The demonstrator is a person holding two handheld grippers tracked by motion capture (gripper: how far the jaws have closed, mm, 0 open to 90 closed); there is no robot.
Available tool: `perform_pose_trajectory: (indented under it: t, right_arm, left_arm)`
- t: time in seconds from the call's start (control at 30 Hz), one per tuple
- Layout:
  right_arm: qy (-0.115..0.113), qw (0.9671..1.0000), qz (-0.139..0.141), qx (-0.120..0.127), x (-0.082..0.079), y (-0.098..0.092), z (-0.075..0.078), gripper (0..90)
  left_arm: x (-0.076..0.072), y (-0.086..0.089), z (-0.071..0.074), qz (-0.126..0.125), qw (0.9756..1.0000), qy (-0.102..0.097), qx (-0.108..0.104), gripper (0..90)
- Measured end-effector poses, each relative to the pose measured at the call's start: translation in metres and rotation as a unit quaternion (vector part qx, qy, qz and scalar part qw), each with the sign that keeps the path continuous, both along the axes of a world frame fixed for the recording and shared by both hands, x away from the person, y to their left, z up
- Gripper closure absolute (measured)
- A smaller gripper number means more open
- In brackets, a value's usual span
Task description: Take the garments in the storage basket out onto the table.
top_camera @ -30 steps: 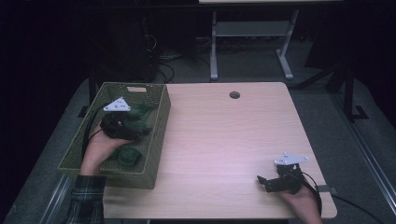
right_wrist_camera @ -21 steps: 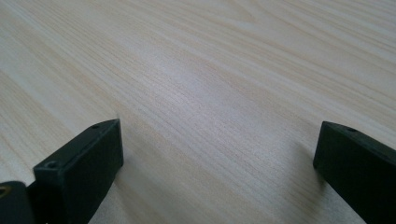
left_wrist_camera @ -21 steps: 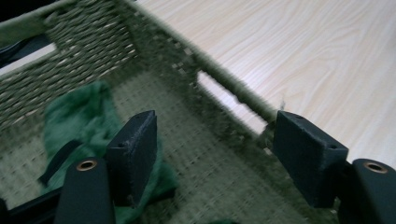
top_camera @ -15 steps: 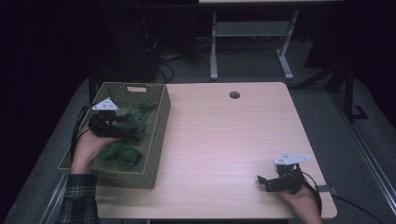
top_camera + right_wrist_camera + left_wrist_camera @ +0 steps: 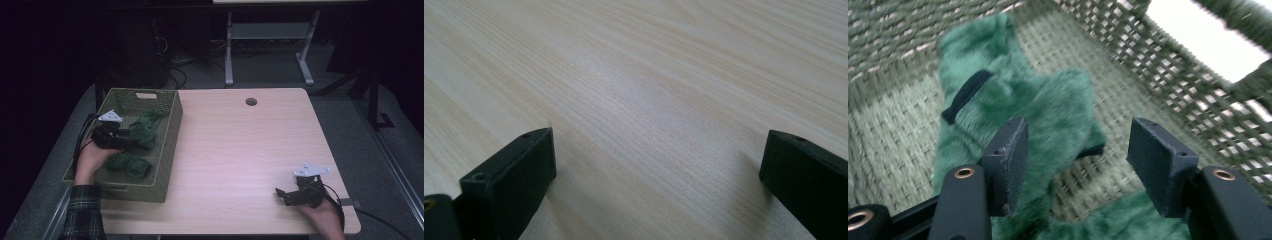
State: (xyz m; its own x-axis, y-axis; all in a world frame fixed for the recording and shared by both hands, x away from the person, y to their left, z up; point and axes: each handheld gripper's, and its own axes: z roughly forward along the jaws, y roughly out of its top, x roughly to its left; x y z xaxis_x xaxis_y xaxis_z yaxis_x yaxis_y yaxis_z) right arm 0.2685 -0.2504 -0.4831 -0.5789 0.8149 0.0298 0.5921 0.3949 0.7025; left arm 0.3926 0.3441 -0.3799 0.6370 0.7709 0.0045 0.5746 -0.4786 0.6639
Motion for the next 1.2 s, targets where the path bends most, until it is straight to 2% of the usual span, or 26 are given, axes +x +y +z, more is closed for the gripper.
perform_pose_trajectory:
  t: [0.23, 0.5, 0.6, 0.7, 0.73, 0.8, 0.83, 1.0, 1.2]
  right_arm:
    - [0.0, 1.0, -0.001, 0.0, 0.0, 0.0, 0.0, 1.2]
    - [0.0, 1.0, 0.0, 0.0, 0.0, 0.0, 0.0, 1.2]
    - [0.0, 1.0, -0.001, 0.0, 0.0, 0.0, 0.0, 1.2]
    - [0.0, 1.0, 0.0, 0.0, 0.0, 0.0, 0.0, 1.2]
    - [0.0, 1.0, -0.001, 0.0, 0.0, 0.0, 0.0, 1.2]
    - [0.0, 1.0, 0.0, 0.0, 0.0, 0.0, 0.0, 1.2]
    - [0.0, 1.0, 0.0, 0.0, 0.0, 0.0, 0.0, 1.2]
    - [0.0, 1.0, -0.001, 0.0, 0.0, 0.0, 0.0, 1.2]
    - [0.0, 1.0, -0.001, 0.0, 0.0, 0.0, 0.0, 1.2]
  left_arm:
    - [0.005, 0.007, -0.013, 0.026, 0.9988, 0.026, 0.033, 43.4]
    - [0.009, 0.007, -0.023, 0.031, 0.9969, 0.046, 0.056, 52.2]
    - [0.009, 0.007, -0.024, 0.029, 0.9962, 0.054, 0.06, 62.8]
    - [0.009, 0.007, -0.024, 0.031, 0.9954, 0.065, 0.063, 79.9]
    - [0.009, 0.007, -0.024, 0.034, 0.9953, 0.069, 0.059, 84.0]
    - [0.008, 0.006, -0.021, 0.039, 0.9952, 0.074, 0.051, 85.8]
    - [0.007, 0.007, -0.019, 0.037, 0.9955, 0.072, 0.049, 86.2]
    - [0.004, 0.004, -0.009, 0.039, 0.9971, 0.065, 0.009, 86.6]
    - [-0.001, -0.001, 0.008, 0.037, 0.9972, 0.06, -0.023, 86.8]
